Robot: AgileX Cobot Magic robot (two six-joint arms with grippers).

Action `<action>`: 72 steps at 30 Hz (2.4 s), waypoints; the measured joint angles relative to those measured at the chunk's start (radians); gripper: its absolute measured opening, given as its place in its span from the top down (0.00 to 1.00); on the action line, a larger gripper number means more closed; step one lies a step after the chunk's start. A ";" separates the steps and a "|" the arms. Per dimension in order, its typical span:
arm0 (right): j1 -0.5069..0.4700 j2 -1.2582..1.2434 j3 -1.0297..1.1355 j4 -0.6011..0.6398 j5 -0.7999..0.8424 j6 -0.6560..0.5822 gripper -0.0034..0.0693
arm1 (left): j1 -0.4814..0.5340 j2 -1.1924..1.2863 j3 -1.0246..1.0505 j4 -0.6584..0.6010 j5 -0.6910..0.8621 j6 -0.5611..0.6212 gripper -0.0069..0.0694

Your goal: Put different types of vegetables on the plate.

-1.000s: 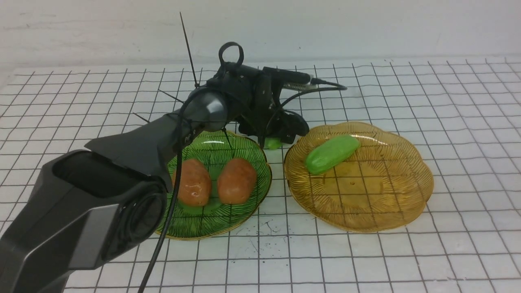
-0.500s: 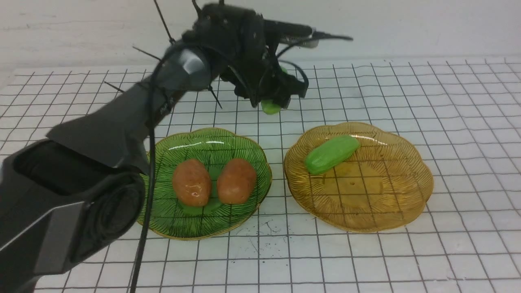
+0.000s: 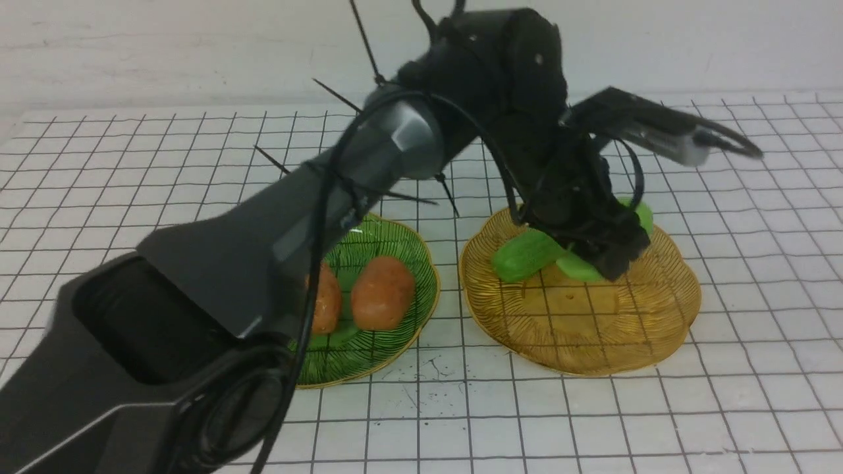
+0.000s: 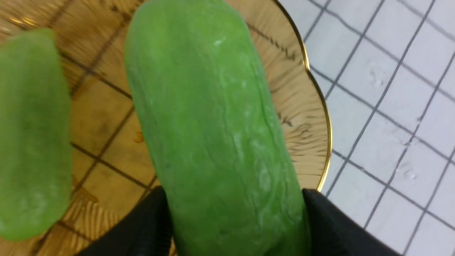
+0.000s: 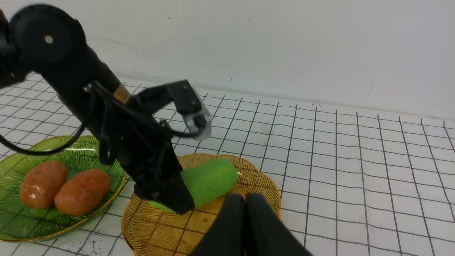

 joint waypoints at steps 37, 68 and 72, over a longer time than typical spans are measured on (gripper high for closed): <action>0.000 -0.506 0.297 0.039 -0.160 0.157 0.97 | -0.041 -0.384 0.076 0.182 0.019 -0.215 0.92; 0.000 -0.506 0.408 -0.114 -0.365 0.203 0.97 | -0.041 -1.488 1.385 0.512 -0.385 -0.518 0.92; 0.000 -0.506 0.408 -0.114 -0.365 0.203 0.97 | -0.041 -1.579 1.488 0.634 -0.455 -0.638 0.92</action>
